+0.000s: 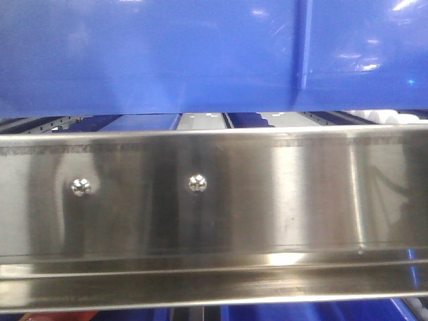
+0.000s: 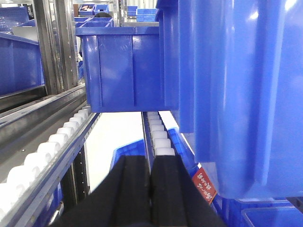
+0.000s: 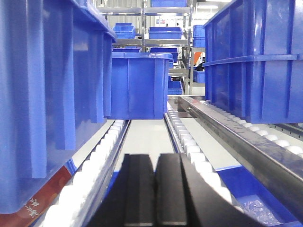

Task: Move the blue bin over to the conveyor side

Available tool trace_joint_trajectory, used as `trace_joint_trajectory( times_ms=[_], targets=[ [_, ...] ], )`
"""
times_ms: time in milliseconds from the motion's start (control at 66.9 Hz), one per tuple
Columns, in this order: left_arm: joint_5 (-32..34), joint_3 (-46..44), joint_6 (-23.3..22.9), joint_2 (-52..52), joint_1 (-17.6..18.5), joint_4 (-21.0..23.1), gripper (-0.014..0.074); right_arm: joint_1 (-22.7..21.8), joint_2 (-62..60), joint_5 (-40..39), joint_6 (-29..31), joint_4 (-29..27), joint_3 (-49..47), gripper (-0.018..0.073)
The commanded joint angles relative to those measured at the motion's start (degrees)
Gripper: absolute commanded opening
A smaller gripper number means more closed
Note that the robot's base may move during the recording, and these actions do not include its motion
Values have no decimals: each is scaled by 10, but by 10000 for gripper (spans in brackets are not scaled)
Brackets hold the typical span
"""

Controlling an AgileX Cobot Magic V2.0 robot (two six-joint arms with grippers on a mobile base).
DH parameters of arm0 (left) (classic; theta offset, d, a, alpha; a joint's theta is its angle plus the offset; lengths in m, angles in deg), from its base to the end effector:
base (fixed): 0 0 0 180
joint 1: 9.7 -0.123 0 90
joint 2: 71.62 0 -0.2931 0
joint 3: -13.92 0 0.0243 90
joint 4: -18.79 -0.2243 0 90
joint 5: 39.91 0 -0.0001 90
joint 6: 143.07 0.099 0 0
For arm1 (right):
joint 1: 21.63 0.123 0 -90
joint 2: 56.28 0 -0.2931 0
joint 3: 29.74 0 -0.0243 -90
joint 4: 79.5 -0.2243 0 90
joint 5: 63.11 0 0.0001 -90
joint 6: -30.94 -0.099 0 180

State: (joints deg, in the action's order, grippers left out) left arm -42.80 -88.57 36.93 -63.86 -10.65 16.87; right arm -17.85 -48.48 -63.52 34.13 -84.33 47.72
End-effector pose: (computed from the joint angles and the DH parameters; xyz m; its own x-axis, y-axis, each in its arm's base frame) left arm 0.0301 0.0007 0.2084 0.0315 0.0340 -0.9989 -0.0193 0.9993 0.0334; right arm 0.0297 0.0019 0.2143 0.0876 0.0345 -0.9956 -0.0679 0.9973 0.0286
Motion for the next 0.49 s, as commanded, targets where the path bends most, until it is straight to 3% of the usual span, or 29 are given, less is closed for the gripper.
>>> trace_joint_trajectory(
  times_ms=[0,478],
  targets=[
    [1,-1,0,-2,-1,-1,-15,2,-2,-15,1,-3,0,-71],
    [7,-1,0,-2,-1,-1,-15,2,-2,-15,1,-3,0,-71]
  ],
)
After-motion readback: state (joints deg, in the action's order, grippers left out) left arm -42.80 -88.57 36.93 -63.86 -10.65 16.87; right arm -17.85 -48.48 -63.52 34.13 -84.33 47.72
